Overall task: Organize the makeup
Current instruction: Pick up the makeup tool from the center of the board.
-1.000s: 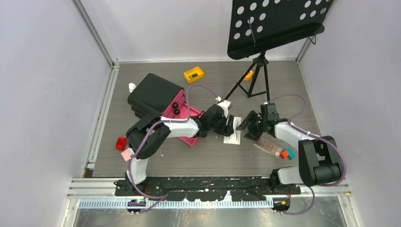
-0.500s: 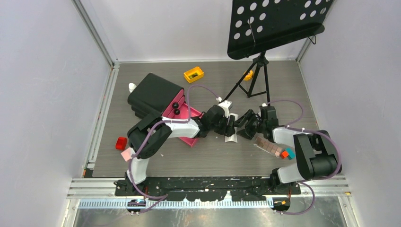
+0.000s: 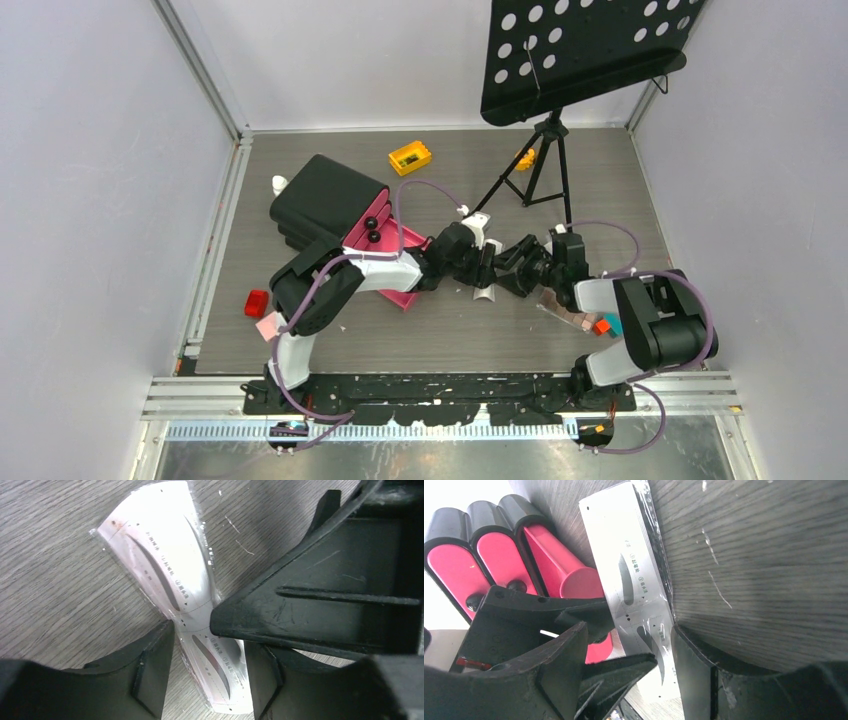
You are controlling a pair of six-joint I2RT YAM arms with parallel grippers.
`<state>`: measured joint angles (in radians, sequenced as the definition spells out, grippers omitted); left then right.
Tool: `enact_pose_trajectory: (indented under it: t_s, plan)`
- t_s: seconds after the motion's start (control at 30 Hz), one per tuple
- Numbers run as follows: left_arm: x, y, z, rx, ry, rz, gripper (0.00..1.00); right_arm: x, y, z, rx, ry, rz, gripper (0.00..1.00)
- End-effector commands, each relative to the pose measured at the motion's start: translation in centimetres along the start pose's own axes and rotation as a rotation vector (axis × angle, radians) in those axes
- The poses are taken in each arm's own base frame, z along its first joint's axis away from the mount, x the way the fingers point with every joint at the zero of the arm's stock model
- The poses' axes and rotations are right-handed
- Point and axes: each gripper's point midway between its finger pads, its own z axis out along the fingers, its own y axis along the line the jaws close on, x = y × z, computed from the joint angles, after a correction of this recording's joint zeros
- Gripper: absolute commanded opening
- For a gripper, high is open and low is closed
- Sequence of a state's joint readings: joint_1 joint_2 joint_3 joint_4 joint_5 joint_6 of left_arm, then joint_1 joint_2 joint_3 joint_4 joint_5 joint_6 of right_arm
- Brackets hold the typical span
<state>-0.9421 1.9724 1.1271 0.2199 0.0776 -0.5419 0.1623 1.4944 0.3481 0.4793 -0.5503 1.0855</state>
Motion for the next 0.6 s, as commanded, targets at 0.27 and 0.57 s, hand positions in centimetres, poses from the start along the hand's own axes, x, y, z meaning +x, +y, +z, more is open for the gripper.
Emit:
enact_pose_trajectory:
  t_s: [0.27, 0.57]
  plan:
    - [3.9, 1.7, 0.4, -0.061, 0.121, 0.022, 0.41, 0.2, -2.2, -2.4, 0.166, -0.075, -0.043, 0.67]
    - [3.4, 1.4, 0.2, -0.052, 0.104, 0.024, 0.39, -1.3, -3.0, -5.1, 0.309, -0.174, -0.126, 0.68]
